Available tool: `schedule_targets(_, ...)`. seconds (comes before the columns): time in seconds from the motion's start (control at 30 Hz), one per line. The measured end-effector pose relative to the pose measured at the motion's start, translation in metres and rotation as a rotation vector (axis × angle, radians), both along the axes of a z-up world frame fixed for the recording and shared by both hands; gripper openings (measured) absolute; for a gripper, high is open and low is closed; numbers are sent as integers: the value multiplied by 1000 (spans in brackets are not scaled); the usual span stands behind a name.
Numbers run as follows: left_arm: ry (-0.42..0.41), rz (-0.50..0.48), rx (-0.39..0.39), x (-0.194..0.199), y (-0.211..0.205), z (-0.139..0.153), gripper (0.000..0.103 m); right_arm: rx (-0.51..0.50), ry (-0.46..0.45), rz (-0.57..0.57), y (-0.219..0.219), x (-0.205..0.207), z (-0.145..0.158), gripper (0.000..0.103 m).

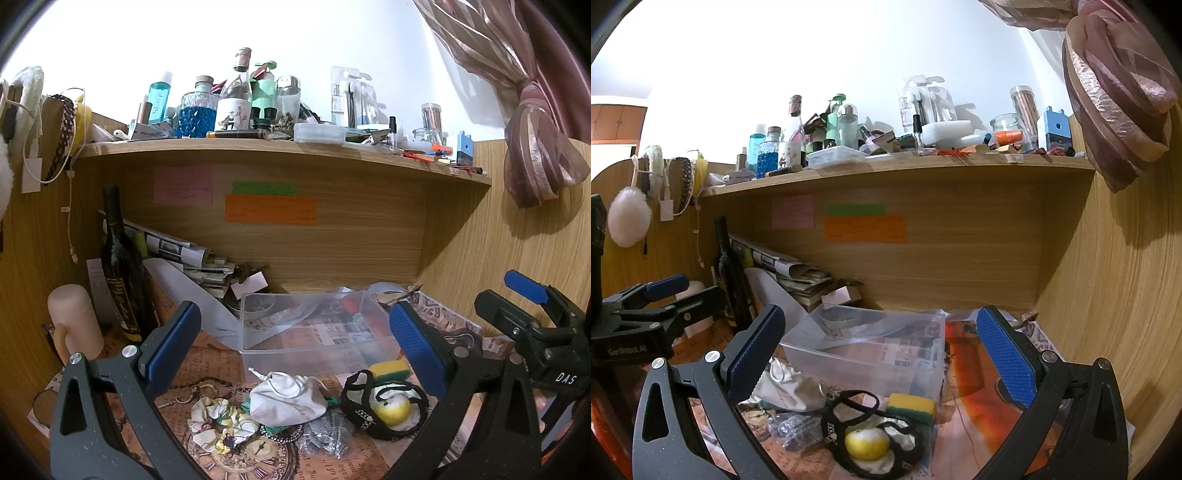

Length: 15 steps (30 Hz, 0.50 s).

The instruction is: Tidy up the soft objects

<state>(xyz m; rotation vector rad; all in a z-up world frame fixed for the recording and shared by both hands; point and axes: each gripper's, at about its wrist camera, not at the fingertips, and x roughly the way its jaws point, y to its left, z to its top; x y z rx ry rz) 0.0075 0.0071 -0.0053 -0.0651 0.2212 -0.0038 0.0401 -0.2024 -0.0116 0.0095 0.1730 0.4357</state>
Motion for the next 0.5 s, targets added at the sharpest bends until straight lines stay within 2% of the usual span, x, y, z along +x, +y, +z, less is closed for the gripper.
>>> schedule_targets(0.5, -8, -4, -3, -3, 3, 1, 103, 0, -2, 0, 1, -1, 1, 103)
